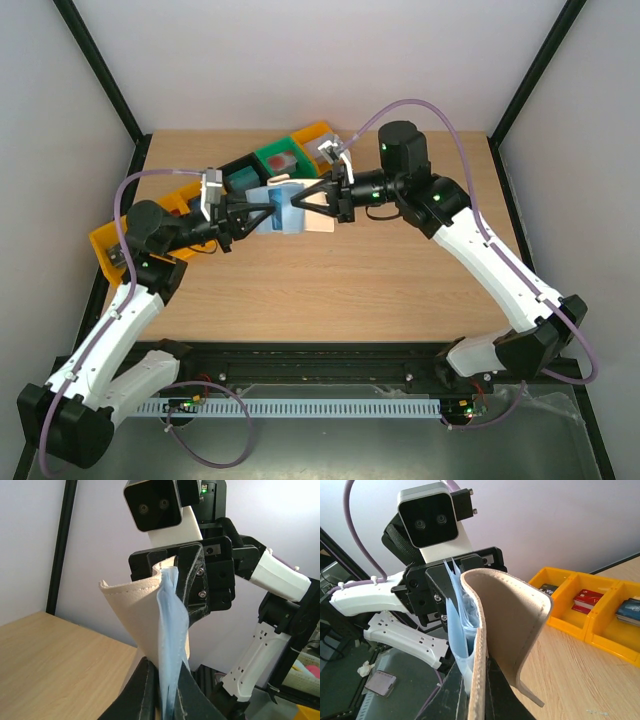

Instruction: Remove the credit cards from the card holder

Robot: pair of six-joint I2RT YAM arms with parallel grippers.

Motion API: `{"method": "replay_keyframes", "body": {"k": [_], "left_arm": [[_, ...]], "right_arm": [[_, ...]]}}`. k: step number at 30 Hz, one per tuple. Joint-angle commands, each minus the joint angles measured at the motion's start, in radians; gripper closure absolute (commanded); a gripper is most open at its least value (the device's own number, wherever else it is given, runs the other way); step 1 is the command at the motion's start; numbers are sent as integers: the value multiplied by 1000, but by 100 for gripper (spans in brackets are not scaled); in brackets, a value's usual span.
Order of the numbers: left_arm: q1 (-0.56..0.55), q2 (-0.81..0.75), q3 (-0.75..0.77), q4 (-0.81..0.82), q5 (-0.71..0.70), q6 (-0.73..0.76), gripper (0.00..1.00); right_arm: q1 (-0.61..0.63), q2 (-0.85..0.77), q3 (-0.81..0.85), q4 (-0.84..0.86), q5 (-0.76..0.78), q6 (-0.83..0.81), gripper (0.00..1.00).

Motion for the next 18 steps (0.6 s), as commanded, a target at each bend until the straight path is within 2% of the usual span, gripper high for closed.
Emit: {"method": "replay_keyframes", "body": {"k": [1, 2, 4, 5, 6, 8, 11, 13, 16, 18], "left_arm": [[-19, 3, -5, 64, 28, -31, 98], [-17, -1, -4, 60, 15, -29, 98], [-17, -13, 6, -1, -64, 21, 98], [-18, -21, 13, -61, -126, 71, 98], [-18, -29, 22, -125, -199, 131, 98], [-24, -38, 33, -271, -385, 270, 98], [-48, -33, 48, -411, -716, 477, 98], [-52, -32, 45, -430, -821, 575, 98], [-52, -38, 41, -414, -795, 593, 98], [-52, -39, 39, -390, -708, 535, 98]], "right_arm": [[12, -12, -6, 87, -29, 12, 98], [8, -14, -3, 76, -9, 2, 94], [-4, -30, -4, 39, 97, -17, 68], [-11, -43, -11, 22, 190, -18, 60], [-18, -58, -20, 9, 283, -15, 52], [-26, -87, -38, -10, 513, -4, 44], [-26, -99, -36, -49, 719, 10, 42], [-25, -96, -32, -67, 764, 23, 49], [26, -88, -40, -24, 657, 28, 63], [123, -85, -66, 63, 552, 8, 65]]}}
